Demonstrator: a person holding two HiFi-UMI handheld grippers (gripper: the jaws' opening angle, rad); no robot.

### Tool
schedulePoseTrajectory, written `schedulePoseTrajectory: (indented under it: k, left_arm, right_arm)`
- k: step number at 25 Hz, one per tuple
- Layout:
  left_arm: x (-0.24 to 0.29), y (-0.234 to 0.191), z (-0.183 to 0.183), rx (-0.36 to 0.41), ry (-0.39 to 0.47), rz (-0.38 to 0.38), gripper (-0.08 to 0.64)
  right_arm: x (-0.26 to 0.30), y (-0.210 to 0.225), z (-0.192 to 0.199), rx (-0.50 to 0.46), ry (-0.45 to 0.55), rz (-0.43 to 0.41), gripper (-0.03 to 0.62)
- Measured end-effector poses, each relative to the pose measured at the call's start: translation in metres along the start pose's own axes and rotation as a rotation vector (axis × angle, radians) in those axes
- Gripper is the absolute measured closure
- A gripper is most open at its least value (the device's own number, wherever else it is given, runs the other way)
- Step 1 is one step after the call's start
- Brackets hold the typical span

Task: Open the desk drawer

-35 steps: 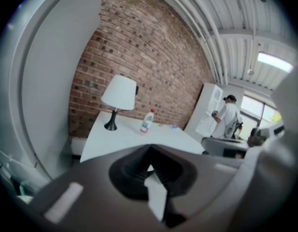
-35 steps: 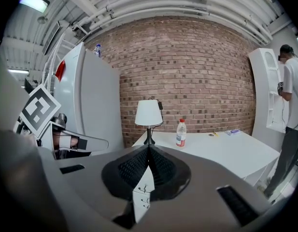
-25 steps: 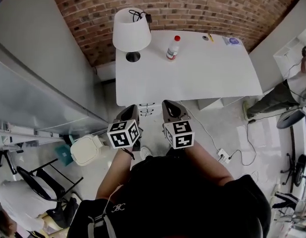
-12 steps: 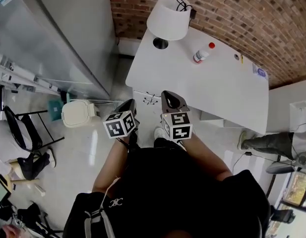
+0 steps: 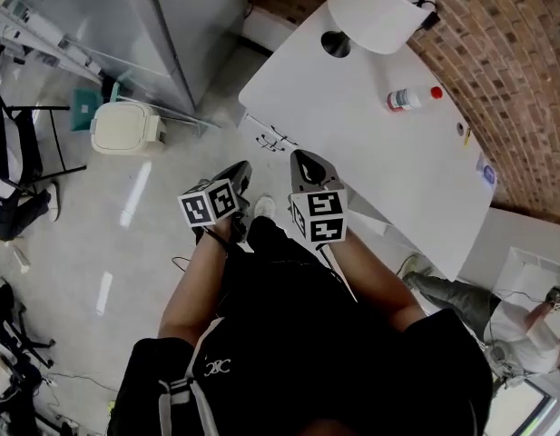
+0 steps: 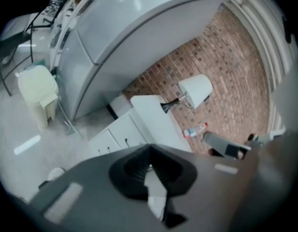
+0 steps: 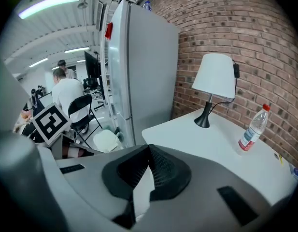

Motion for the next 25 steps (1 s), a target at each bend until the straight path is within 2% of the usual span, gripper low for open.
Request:
schedulePoseTrajectory:
  k: [3, 6, 13, 21, 23, 25]
  left_arm:
    - [0.020, -0.022, 0.018, -0.123, -0.009, 0.044, 0.560]
    - [0.044, -0.039, 0.031, -0.200, -0.005, 0.090, 0.560]
    - [0.123, -0.069, 0.037, -0.301, 0.009, 0.194, 0.560]
    - [0.218, -0.086, 0.060, -0.361, -0.069, 0.300, 0.556]
    - [0.235, -0.087, 0.063, -0.389, -0.080, 0.321, 0.486]
    - [0.247, -0.085, 0.068, -0.412, -0.089, 0.343, 0.479]
  right_arm:
    - [0.018, -0.003, 0.022, -0.039, -0.061, -0.033, 0.594]
    - [0.031, -0.004, 0.044, -0.076, -0.118, -0.054, 0.594]
    - [0.075, 0.000, 0.089, -0.113, -0.184, -0.042, 0.594]
    - [0.105, 0.019, 0.122, -0.039, -0.232, -0.028, 0.594]
    - [0.107, 0.026, 0.127, -0.025, -0.237, -0.014, 0.594]
    - [0.105, 0.032, 0.132, -0.010, -0.245, 0.002, 0.594]
Point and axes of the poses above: the fingertips, and each gripper's own axes: x forward along the fingers, y to its right, z out of its underside, the point moved 4 cm from there along -x, backward along the fingers, and after that the axes turned 12 degrees about -z, right-handed, at the moved point
